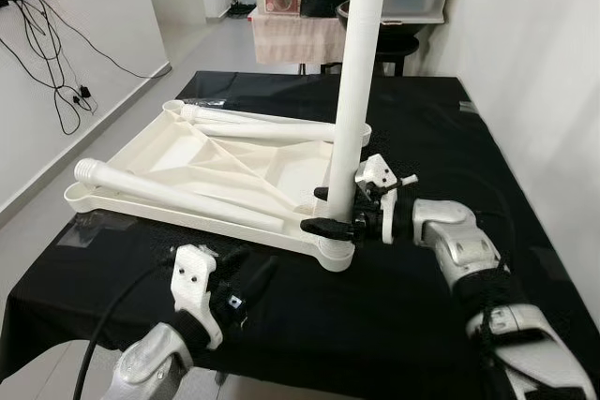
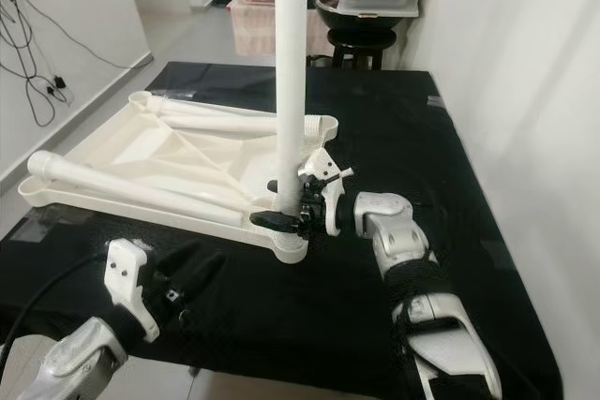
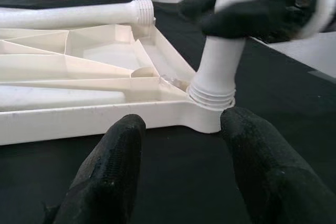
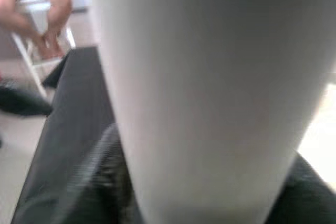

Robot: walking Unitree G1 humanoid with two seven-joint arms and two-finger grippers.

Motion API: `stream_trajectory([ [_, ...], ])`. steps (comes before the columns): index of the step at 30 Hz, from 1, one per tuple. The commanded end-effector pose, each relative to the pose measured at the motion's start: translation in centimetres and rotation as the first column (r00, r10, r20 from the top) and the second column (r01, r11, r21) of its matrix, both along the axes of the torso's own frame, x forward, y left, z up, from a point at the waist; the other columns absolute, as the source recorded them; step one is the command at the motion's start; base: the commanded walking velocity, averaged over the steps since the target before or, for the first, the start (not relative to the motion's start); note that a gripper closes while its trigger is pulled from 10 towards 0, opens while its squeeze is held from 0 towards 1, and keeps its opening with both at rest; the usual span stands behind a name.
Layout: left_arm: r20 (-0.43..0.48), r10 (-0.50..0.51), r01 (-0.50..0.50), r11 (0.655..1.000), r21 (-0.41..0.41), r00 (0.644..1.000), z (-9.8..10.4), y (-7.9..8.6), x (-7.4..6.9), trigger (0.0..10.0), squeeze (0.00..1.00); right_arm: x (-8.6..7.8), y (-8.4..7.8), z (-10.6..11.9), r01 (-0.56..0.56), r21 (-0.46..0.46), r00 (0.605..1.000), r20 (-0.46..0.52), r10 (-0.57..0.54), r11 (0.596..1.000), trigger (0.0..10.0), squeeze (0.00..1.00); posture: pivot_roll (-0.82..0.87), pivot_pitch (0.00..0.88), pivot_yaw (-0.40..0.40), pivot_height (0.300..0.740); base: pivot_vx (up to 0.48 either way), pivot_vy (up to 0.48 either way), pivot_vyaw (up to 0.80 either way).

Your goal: Building children table

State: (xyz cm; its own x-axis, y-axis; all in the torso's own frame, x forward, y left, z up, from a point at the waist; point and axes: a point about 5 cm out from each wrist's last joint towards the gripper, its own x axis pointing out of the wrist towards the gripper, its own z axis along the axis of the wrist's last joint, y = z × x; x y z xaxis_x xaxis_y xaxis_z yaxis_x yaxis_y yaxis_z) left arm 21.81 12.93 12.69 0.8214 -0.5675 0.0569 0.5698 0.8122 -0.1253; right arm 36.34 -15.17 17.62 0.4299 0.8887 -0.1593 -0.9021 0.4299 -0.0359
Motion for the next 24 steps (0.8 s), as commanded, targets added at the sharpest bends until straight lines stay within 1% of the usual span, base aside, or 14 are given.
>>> stream_trajectory([
  [1,0.008,0.004,-0.004,1.0,0.007,1.0,0.0,0.0,-0.1,10.0,0.0,-0.1,-0.2,-0.3,0.006,0.025,1.0,-0.009,-0.006,1.0,0.0,0.0,0.05,0.0,0.003,0.74,0.0,0.0,0.0],
  [9,0.006,-0.002,0.002,1.0,0.001,1.0,-0.1,-0.1,0.1,10.0,0.0,-0.6,-0.9,-1.1,0.01,0.034,1.0,-0.016,-0.01,0.999,0.0,0.0,0.03,0.0,0.022,0.74,0.0,0.0,0.0],
  [10,0.004,-0.011,0.011,1.0,-0.006,1.0,-0.1,0.0,0.2,10.0,0.0,-0.8,-1.1,-1.4,0.025,0.024,1.0,-0.007,-0.025,0.999,0.0,0.0,0.02,0.0,0.023,0.74,0.0,0.0,0.0],
  [12,0.002,-0.026,0.026,1.0,-0.014,1.0,-0.1,0.0,0.4,10.0,0.0,-0.9,-1.7,-1.5,0.095,0.018,0.995,0.002,-0.095,0.995,0.0,0.0,0.02,0.0,0.021,0.74,0.0,0.0,0.0],
  [14,0.002,-0.026,0.026,1.0,-0.014,1.0,-0.1,0.0,0.4,10.0,0.0,-0.9,-1.7,-1.5,0.095,0.018,0.995,0.002,-0.095,0.995,0.0,0.0,0.02,0.0,0.021,0.74,0.0,0.0,0.0],
  [16,0.002,-0.026,0.026,0.999,-0.026,1.0,0.0,0.1,0.4,10.0,0.0,-1.2,-1.7,-2.1,0.161,-0.008,0.987,0.013,-0.161,0.987,0.0,0.0,0.0,0.005,0.025,0.74,0.0,0.0,0.0],
  [17,0.002,-0.026,0.026,0.999,-0.026,1.0,0.0,0.1,0.4,10.0,0.0,-1.2,-1.7,-2.1,0.161,-0.008,0.987,0.013,-0.161,0.987,0.0,0.0,0.0,0.005,0.025,0.74,0.0,0.0,0.0],
  [18,0.003,-0.021,0.021,0.999,-0.026,1.0,0.1,0.3,0.3,10.0,0.0,-1.4,-1.2,-3.5,0.353,-0.056,0.936,0.019,-0.352,0.934,0.0,0.0,0.01,0.015,0.024,0.74,0.0,0.0,0.0],
  [19,0.004,-0.015,0.015,1.0,-0.025,1.0,0.2,0.5,0.2,10.0,0.0,-1.6,-0.8,-4.3,0.575,-0.06,0.818,0.045,-0.573,0.816,0.0,0.0,0.01,0.022,0.026,0.74,0.0,0.0,0.0],
  [20,0.004,-0.015,0.015,1.0,-0.025,1.0,0.2,0.5,0.2,10.0,0.0,-1.6,-0.8,-4.3,0.575,-0.06,0.818,0.045,-0.573,0.816,0.0,0.0,0.01,0.022,0.026,0.74,0.0,0.0,0.0],
  [21,0.004,-0.01,0.01,1.0,-0.024,1.0,0.3,0.7,0.2,10.0,0.0,-2.3,-0.3,-4.6,0.747,-0.016,0.665,0.018,-0.747,0.665,0.0,0.0,0.0,0.029,0.031,0.74,0.0,0.0,0.0],
  [22,0.004,-0.01,0.01,1.0,-0.024,1.0,0.3,0.7,0.2,10.0,0.0,-2.3,-0.3,-4.6,0.747,-0.016,0.665,0.018,-0.747,0.665,0.0,0.0,0.0,0.029,0.031,0.74,0.0,0.0,0.0],
  [23,0.004,-0.004,0.004,1.0,-0.024,1.0,0.3,0.9,0.3,10.0,0.0,-3.8,2.1,-4.7,0.766,0.035,0.642,-0.012,-0.766,0.642,0.0,0.0,0.0,0.032,0.043,0.74,0.0,0.0,0.0],
  [24,0.003,0.0,0.0,1.0,-0.025,1.0,0.3,1.0,0.4,10.0,0.0,-4.5,4.2,-4.3,0.712,0.058,0.701,0.002,-0.713,0.7,0.0,0.0,-0.01,0.026,0.05,0.74,0.0,0.0,0.0],
])
